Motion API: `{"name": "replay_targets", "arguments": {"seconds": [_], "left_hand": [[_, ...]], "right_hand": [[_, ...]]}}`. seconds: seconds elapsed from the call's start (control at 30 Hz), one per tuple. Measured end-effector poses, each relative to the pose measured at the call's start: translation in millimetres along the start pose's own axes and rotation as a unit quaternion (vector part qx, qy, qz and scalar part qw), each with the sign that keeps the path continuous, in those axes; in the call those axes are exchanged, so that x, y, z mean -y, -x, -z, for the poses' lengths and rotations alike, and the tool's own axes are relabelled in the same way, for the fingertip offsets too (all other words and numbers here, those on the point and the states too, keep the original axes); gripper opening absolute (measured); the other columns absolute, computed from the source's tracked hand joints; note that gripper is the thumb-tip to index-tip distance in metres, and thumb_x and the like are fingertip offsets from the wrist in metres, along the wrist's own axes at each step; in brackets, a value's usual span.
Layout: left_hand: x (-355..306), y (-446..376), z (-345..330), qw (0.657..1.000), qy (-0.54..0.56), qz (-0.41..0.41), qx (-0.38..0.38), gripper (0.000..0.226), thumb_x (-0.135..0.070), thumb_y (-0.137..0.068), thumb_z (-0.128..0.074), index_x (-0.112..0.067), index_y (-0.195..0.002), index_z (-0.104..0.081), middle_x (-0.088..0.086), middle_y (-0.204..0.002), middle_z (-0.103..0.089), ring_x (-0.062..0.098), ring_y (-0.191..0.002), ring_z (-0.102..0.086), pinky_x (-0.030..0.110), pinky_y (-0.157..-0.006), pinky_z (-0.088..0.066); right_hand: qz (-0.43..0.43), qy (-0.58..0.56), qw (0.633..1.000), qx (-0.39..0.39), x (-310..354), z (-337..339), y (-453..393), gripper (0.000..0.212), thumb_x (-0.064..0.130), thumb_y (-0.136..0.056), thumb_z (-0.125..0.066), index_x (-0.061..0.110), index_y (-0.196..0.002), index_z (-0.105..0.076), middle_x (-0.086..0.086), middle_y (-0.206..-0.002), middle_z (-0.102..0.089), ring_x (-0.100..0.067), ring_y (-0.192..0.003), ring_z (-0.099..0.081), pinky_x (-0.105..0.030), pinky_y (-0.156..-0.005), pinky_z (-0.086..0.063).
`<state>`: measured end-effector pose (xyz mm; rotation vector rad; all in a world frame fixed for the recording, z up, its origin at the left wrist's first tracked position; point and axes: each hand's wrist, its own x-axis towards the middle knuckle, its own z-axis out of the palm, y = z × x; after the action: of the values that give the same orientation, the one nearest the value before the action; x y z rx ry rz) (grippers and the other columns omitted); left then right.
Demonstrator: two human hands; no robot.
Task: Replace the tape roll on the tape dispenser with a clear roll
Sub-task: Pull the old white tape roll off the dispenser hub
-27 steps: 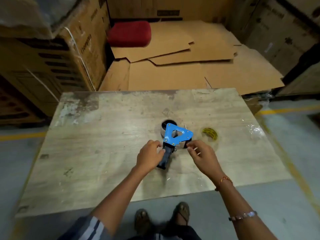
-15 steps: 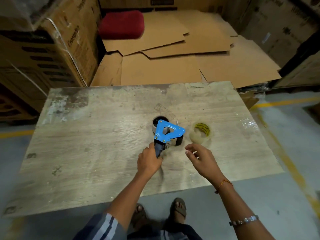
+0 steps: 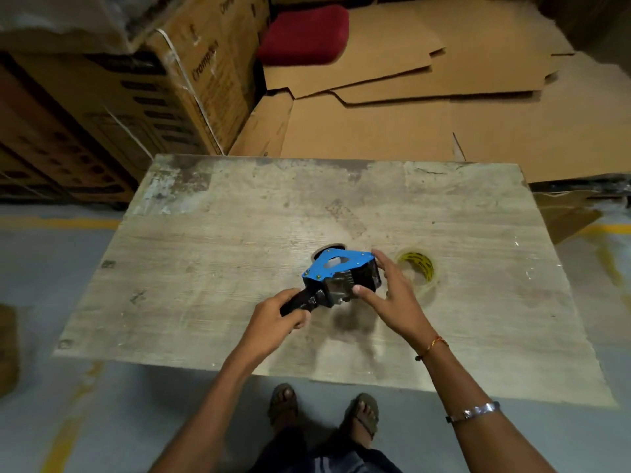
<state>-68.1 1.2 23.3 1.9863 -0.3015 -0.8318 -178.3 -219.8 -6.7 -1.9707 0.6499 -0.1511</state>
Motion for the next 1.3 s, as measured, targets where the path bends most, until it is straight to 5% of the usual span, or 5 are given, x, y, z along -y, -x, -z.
{"name": "replay_targets", "arguments": {"seconds": [0.2,0.47,0.9,1.1,1.3], "left_hand": [[-20.8,-0.3,15.9,0.991,0.099,0.087,0.012,0.021,-0.011,-0.083,-0.066,-0.016,-0.102,-0.072,0.024,-0.093,-0.074,0.030,-0.072,-0.072,0.037,-0.072,-0.060],[-16.8,-19.9,9.8,0.864,-0.495,-0.070,-0.056,0.044,-0.060,-0.091,-0.051,-0.026,-0.118,-0.049,-0.005,-0.102,-0.064,0.023,-0.089,-0.065,0.035,-0.070,-0.050],[60.8,-75.2,37.9,0.928,-0.302,-0.188,-0.114,0.031,-0.057,-0.088,-0.044,-0.032,-0.099,-0.060,-0.011,-0.072,-0.064,0.002,-0.068,-0.058,0.025,-0.059,-0.037],[88.4,-99.8,30.8,0.971,0.018,-0.234,-0.045,0.039,-0.058,-0.080,-0.058,-0.026,-0.098,-0.071,0.007,-0.088,-0.073,0.035,-0.083,-0.067,0.050,-0.079,-0.049],[94.6,-83.8,19.1,0.967,0.086,-0.238,-0.042,0.026,-0.039,-0.094,-0.056,-0.024,-0.078,-0.071,0.015,-0.072,-0.070,0.026,-0.061,-0.050,0.028,-0.052,-0.032]], "right_hand": [[0.085,0.019,0.996,0.004,22.7,2.8,-35.6,0.068,0.035,-0.088,-0.074,0.025,-0.147,-0.044,-0.002,-0.132,-0.055,-0.023,-0.121,-0.055,-0.045,-0.099,-0.051],[0.138,0.205,0.969,0.016,69.9,-14.2,-80.6,0.062,0.048,-0.086,-0.066,0.019,-0.140,-0.054,-0.008,-0.123,-0.061,-0.030,-0.114,-0.057,-0.039,-0.088,-0.048],[0.127,0.021,0.991,0.038,1.6,-24.5,-92.9,0.037,0.048,-0.101,-0.049,0.031,-0.132,-0.058,0.010,-0.119,-0.064,-0.005,-0.111,-0.060,-0.014,-0.086,-0.046],[0.197,-0.106,0.974,0.025,-23.4,-37.6,-98.6,0.034,0.036,-0.105,-0.043,0.026,-0.130,-0.063,0.009,-0.125,-0.068,-0.003,-0.115,-0.063,-0.025,-0.090,-0.056],[0.266,-0.080,0.961,0.006,-21.9,-40.2,-79.4,0.034,0.035,-0.106,-0.043,0.023,-0.133,-0.060,-0.002,-0.122,-0.067,-0.015,-0.108,-0.068,-0.034,-0.077,-0.061]]}}
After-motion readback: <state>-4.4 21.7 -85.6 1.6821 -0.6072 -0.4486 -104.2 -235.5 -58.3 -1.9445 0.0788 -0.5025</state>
